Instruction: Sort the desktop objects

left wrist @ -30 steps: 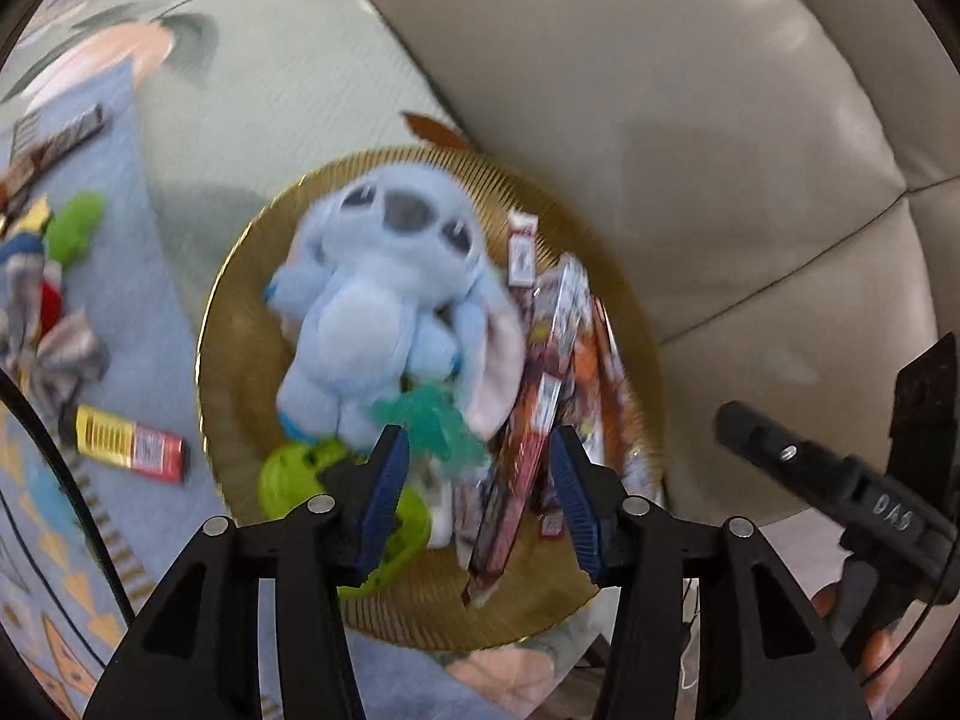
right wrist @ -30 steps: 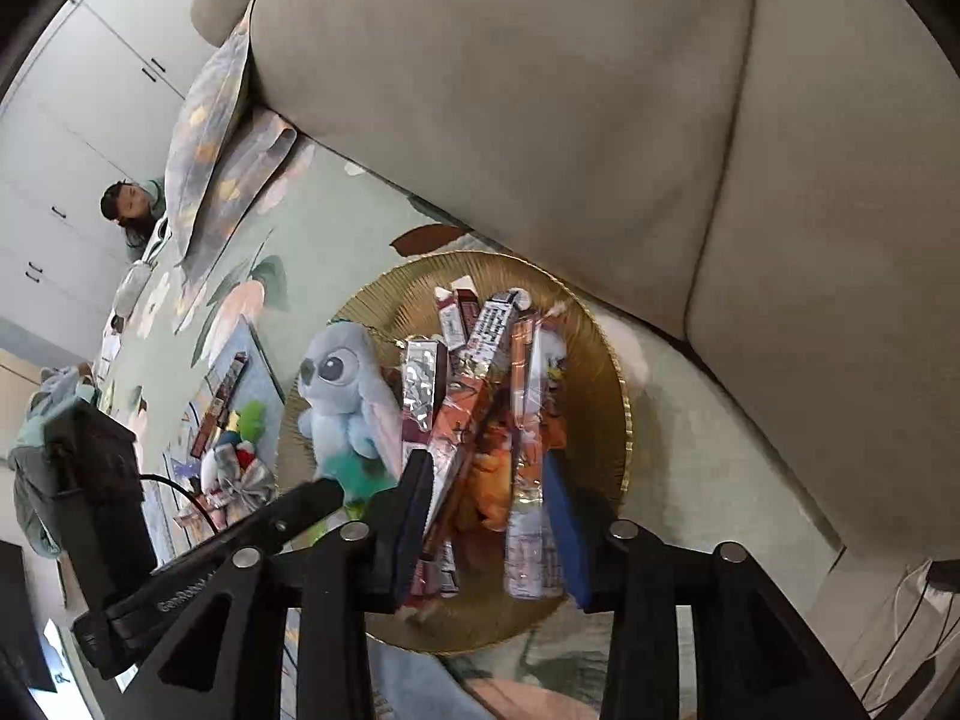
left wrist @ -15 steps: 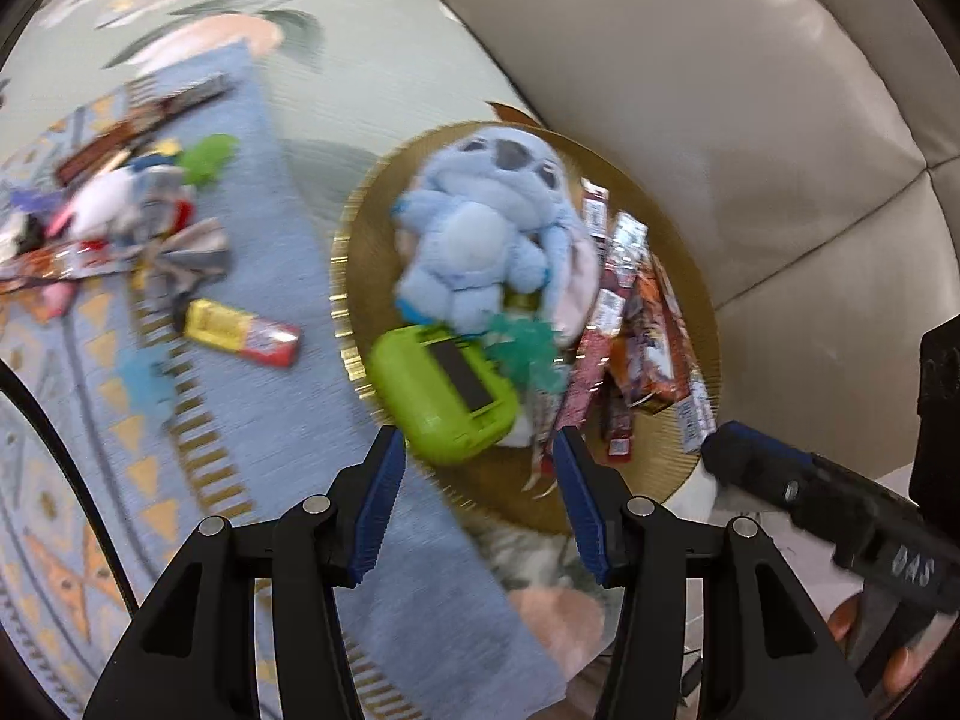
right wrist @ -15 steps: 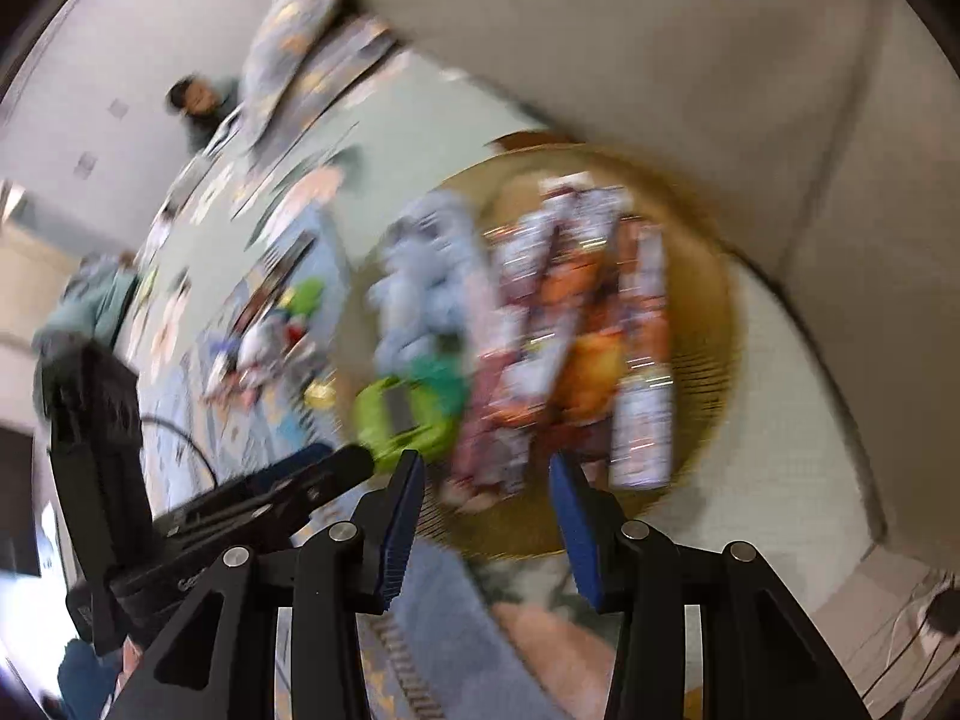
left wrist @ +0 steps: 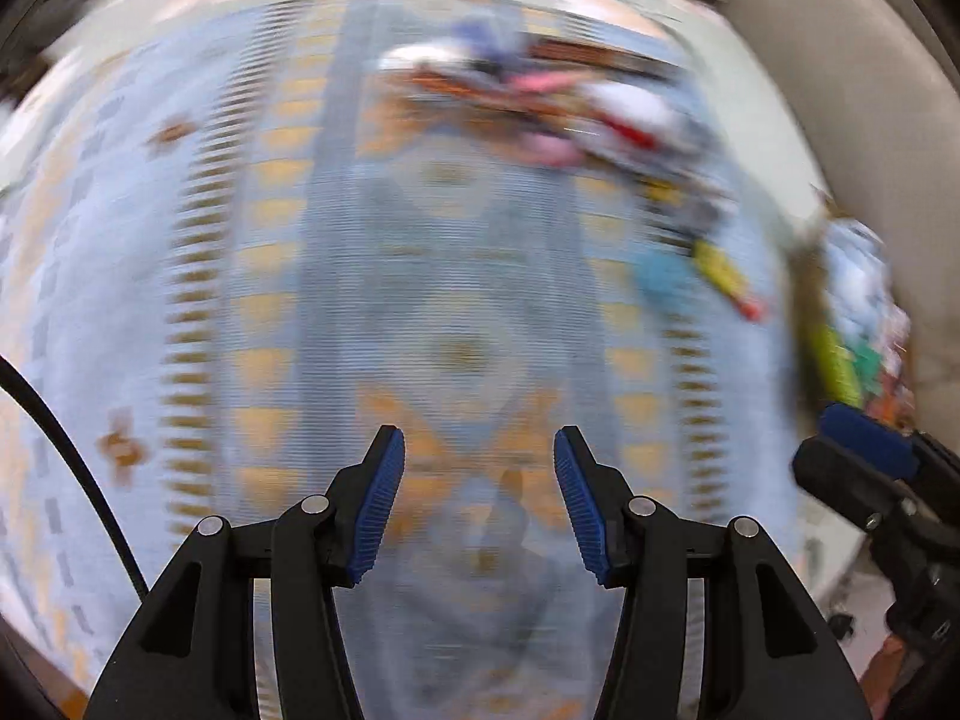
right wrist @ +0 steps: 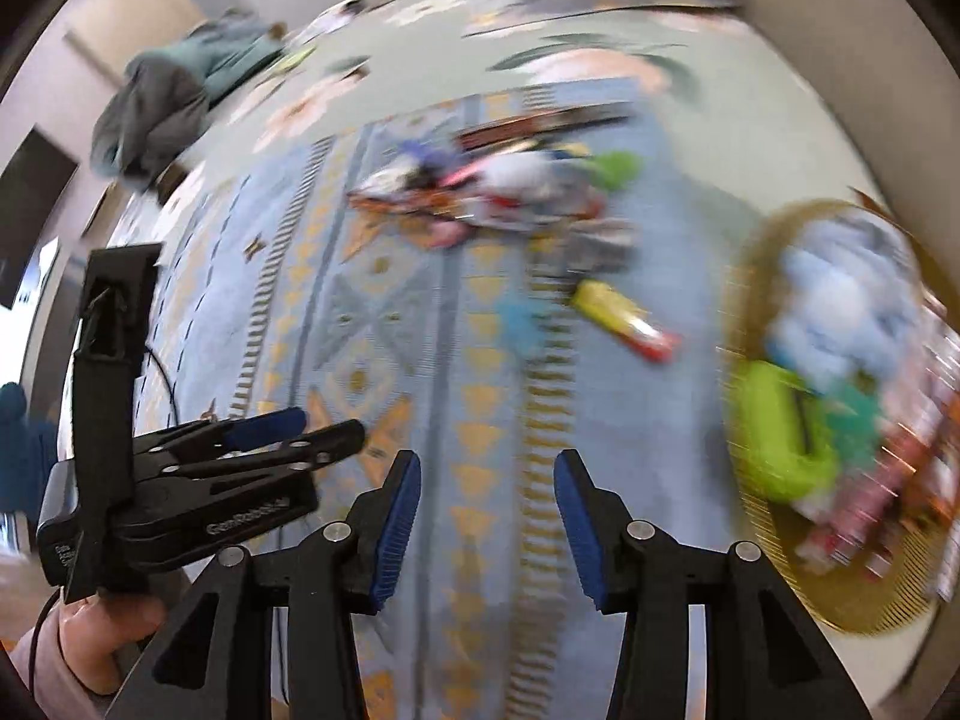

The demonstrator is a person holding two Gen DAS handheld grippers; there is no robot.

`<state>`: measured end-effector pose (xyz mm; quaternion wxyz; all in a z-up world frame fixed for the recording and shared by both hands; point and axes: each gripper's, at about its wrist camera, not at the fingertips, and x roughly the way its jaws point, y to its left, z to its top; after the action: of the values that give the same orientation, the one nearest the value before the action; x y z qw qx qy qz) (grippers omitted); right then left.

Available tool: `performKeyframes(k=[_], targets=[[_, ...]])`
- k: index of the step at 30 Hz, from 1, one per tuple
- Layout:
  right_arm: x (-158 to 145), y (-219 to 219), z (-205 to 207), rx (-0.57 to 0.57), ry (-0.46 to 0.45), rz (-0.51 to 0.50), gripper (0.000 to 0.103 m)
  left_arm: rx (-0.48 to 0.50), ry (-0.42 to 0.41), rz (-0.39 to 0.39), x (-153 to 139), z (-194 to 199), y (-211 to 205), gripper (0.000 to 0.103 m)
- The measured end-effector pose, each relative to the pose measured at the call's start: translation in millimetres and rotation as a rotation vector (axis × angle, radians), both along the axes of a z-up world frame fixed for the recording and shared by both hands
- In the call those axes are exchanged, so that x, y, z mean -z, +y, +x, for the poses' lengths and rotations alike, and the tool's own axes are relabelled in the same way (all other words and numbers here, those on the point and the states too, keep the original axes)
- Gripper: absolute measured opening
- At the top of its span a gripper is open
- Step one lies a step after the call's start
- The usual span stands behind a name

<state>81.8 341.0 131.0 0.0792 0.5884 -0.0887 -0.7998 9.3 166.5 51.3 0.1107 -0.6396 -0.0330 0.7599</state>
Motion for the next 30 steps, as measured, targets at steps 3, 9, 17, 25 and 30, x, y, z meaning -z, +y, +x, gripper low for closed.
performKeyframes(k=[3, 9, 17, 25, 30], targets=[[19, -35, -18, -0.033, -0.012, -0.006, 0.047, -0.056, 0.027, -0.041, 9, -8, -44, 0.05], [52, -85, -44, -0.045, -0.016, -0.004, 0.048, -0.118, 0.135, -0.074, 22, -22, -103, 0.05], [79, -112, -50, -0.019, 0.143, 0.156, 0.051, -0.107, 0.331, -0.191, 34, -32, -120, 0.052], [101, -99, -46, 0.039, 0.206, 0.22, 0.103, -0.108, 0.446, -0.163, 43, -29, -113, 0.074], [105, -92, -33, 0.096, 0.318, 0.193, 0.103, -0.133, 0.451, -0.184, 45, -29, -116, 0.086]])
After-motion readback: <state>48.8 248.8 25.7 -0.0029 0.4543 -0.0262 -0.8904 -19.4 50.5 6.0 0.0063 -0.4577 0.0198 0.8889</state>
